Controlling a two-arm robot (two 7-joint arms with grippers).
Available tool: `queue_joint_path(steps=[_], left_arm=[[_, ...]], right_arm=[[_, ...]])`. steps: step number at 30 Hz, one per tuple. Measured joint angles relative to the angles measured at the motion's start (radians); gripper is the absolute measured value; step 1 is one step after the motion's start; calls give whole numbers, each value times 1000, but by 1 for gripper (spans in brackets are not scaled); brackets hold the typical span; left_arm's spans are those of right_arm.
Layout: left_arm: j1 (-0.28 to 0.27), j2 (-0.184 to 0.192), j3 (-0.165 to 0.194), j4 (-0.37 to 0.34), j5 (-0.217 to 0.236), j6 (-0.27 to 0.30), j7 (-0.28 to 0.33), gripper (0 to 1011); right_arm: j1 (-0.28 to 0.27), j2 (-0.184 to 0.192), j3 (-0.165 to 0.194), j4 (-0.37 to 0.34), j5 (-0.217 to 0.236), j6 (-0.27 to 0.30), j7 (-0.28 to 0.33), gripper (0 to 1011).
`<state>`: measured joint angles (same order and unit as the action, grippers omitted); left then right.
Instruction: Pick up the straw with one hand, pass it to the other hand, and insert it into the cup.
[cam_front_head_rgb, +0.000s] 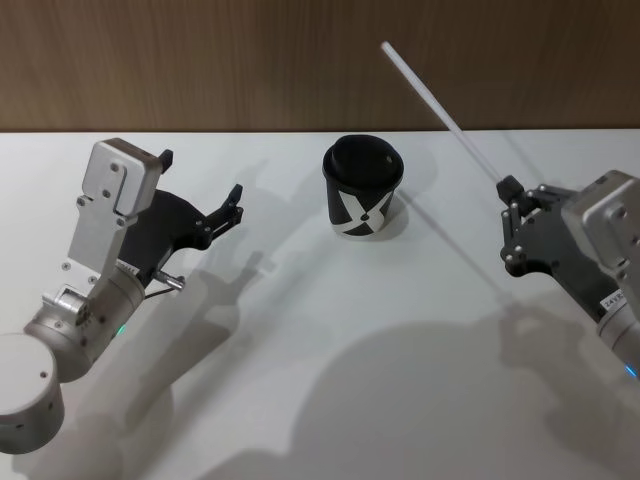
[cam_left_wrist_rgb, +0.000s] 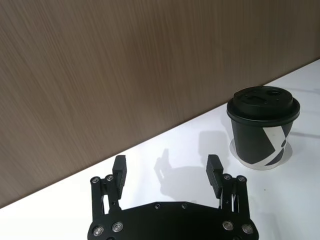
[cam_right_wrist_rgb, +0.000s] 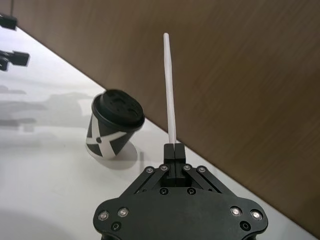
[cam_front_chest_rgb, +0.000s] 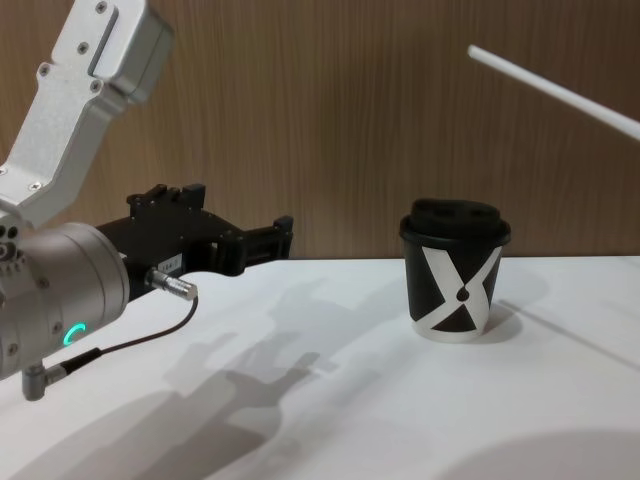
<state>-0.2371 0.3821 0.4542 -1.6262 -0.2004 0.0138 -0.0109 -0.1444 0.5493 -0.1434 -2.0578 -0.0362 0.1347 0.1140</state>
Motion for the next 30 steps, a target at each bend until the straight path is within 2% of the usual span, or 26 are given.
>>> queue_joint_path(steps=[7, 14, 24, 30], left_arm=[[0, 0, 0, 0, 0, 0, 0, 1003], [0, 0, 0, 0, 0, 0, 0, 1002], [0, 1, -1, -1, 0, 0, -4, 1003], [0, 10, -6, -8, -15, -3, -35, 1003]], right_arm=[[-5, 27, 0, -38, 0, -41, 40, 3], [1, 51, -5, -75, 24, -83, 95, 3], [8, 64, -12, -104, 45, -109, 138, 3], [10, 68, -14, -114, 51, -118, 151, 3]])
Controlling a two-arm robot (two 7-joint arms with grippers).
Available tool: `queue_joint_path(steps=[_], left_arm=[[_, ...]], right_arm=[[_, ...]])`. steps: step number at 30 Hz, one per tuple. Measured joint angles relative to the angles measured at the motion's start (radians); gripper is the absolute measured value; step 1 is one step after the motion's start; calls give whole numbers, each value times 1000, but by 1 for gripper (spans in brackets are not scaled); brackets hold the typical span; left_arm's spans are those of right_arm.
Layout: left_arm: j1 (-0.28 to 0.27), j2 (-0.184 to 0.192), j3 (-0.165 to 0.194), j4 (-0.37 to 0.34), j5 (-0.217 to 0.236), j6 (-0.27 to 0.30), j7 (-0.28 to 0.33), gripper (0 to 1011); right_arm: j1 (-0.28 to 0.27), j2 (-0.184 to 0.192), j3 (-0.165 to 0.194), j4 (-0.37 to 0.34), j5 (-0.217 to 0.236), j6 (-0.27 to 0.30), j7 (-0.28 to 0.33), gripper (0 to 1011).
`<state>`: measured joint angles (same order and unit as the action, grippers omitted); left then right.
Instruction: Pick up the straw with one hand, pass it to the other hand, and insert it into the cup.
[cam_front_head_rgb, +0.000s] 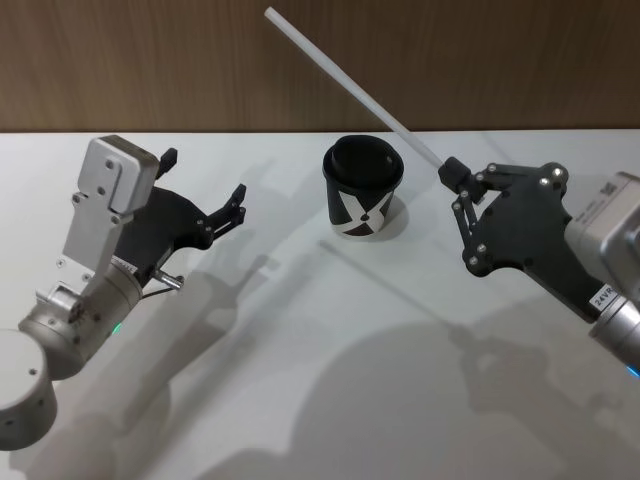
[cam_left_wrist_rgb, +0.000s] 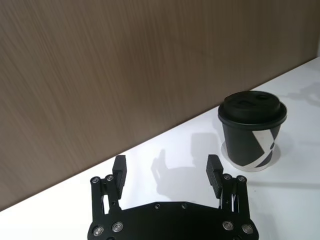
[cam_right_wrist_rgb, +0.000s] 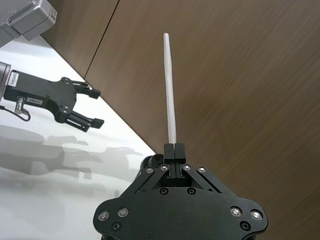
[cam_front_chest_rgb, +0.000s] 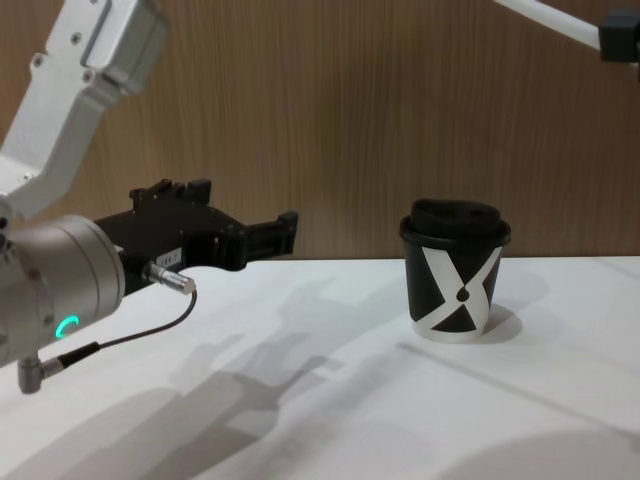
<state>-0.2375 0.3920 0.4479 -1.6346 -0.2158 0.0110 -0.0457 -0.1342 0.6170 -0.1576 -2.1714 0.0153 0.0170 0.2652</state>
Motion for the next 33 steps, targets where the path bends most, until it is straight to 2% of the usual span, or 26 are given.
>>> queue_joint_path(steps=[9, 17, 18, 19, 21, 22, 27, 33], left_arm=[[-2, 21, -29, -25, -89, -2, -102, 1003], [-7, 30, -68, -50, -215, 19, -214, 1003], [-10, 31, -74, -55, -243, 25, -236, 1003], [-10, 31, -74, -55, -243, 25, -236, 1003], [-15, 31, -85, -61, -290, 36, -274, 1003], [-15, 31, -85, -61, -290, 36, -274, 1003], [-31, 23, -101, -66, -389, 64, -349, 1003], [-50, 10, -105, -64, -475, 90, -413, 1003]], right_arm=[[2, 3, -1, -8, 5, -7, 11, 3], [2, 5, -2, -11, 8, -10, 16, 3], [2, 5, -2, -11, 8, -11, 17, 2], [2, 5, -2, -12, 8, -11, 18, 3], [3, 5, -3, -12, 8, -11, 18, 3], [3, 5, -3, -12, 8, -11, 18, 3], [3, 5, -3, -13, 9, -12, 19, 3], [3, 6, -3, -14, 9, -13, 20, 3]])
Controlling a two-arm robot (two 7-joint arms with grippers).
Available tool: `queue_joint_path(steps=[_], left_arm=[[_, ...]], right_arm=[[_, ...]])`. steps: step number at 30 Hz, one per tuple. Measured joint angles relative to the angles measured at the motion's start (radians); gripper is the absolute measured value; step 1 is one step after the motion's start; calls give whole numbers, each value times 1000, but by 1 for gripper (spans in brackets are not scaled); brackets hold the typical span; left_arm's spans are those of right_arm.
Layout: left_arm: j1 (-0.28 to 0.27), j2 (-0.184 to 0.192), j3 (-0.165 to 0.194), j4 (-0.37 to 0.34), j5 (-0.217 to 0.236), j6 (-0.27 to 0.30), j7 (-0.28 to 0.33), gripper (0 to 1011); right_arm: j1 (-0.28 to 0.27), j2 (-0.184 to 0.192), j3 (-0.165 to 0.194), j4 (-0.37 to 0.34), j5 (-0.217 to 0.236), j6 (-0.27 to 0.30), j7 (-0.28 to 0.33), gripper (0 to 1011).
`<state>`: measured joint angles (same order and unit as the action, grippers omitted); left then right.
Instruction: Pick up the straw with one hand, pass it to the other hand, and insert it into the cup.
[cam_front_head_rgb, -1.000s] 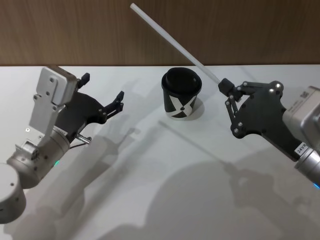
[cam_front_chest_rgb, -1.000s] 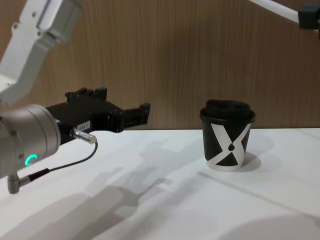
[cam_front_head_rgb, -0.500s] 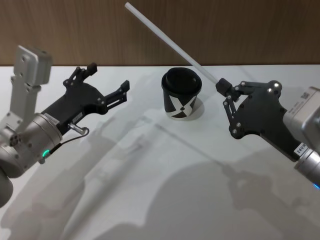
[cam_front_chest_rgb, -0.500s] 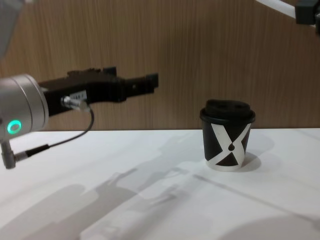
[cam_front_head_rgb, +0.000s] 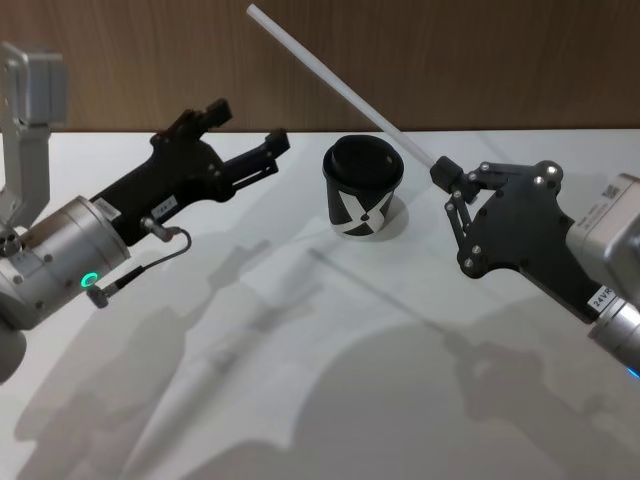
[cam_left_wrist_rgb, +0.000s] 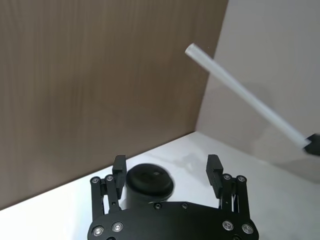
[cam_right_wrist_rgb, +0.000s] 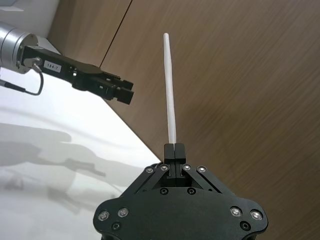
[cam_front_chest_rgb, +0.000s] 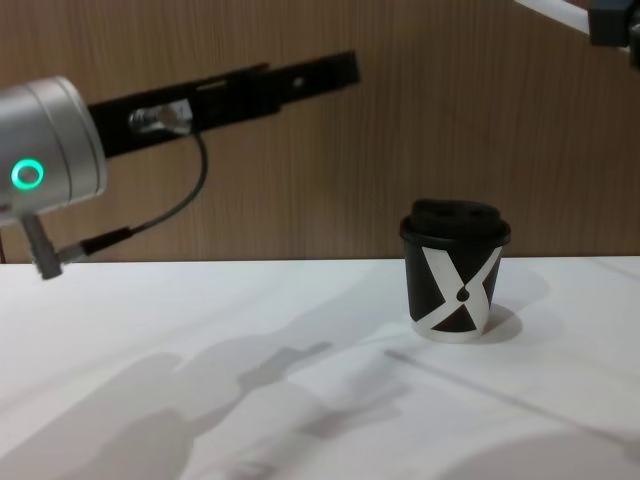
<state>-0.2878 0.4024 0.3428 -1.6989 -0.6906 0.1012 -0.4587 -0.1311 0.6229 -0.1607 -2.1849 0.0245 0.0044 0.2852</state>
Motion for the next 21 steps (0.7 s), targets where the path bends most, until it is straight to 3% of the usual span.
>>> queue_joint_path(steps=[11, 21], left_arm=[[-45, -40, 9, 34, -155, 64, -109, 1003], [-72, -70, 18, 70, -248, 103, -160, 1002]], right_arm=[[0, 0, 0, -1, 1, -1, 1, 3], [0, 0, 0, -1, 1, -1, 1, 3]])
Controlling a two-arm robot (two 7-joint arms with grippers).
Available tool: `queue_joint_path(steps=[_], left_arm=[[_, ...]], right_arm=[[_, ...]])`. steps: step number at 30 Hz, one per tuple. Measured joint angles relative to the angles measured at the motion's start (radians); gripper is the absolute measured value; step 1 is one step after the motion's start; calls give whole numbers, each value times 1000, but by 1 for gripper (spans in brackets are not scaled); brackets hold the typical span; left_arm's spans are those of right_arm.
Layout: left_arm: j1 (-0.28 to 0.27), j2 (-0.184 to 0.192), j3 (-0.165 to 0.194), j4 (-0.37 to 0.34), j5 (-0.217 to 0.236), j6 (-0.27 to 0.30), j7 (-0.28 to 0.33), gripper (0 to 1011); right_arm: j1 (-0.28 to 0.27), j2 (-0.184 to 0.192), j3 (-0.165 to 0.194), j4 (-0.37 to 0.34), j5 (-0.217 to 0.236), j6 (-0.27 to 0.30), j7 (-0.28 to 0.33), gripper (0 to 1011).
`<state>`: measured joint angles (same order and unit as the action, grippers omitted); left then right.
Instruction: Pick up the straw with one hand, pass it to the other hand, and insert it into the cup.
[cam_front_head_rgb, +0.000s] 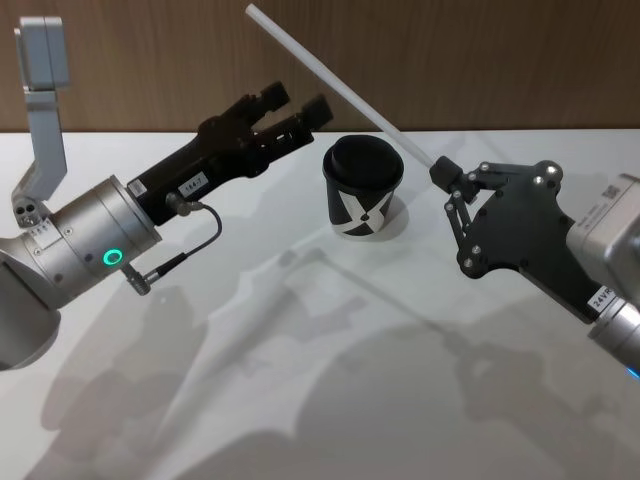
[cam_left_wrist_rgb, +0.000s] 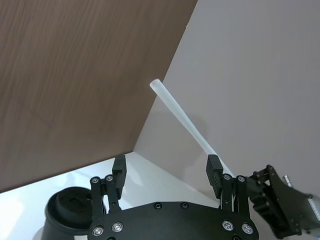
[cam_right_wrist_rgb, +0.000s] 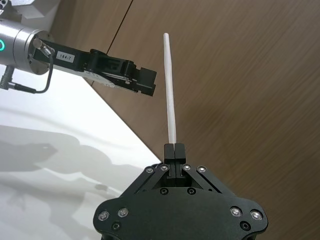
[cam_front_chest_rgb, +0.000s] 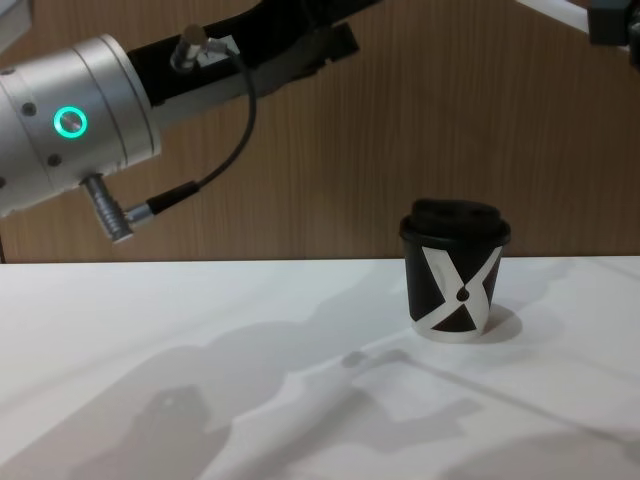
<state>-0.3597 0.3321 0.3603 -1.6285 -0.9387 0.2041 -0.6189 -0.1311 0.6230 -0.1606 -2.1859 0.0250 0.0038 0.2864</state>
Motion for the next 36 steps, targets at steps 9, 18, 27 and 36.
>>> queue_joint_path(steps=[9, 18, 27, 36], left_arm=[[-16, -30, -1, 39, -75, 20, -31, 1003], [-35, -63, -5, 88, -148, 39, -64, 1003], [-53, -86, 1, 125, -197, 52, -93, 1003], [-65, -96, 14, 144, -219, 52, -123, 1003]], right_arm=[[0, 0, 0, 0, 0, 0, 0, 3], [0, 0, 0, 0, 0, 0, 0, 3], [0, 0, 0, 0, 0, 0, 0, 3], [0, 0, 0, 0, 0, 0, 0, 3]])
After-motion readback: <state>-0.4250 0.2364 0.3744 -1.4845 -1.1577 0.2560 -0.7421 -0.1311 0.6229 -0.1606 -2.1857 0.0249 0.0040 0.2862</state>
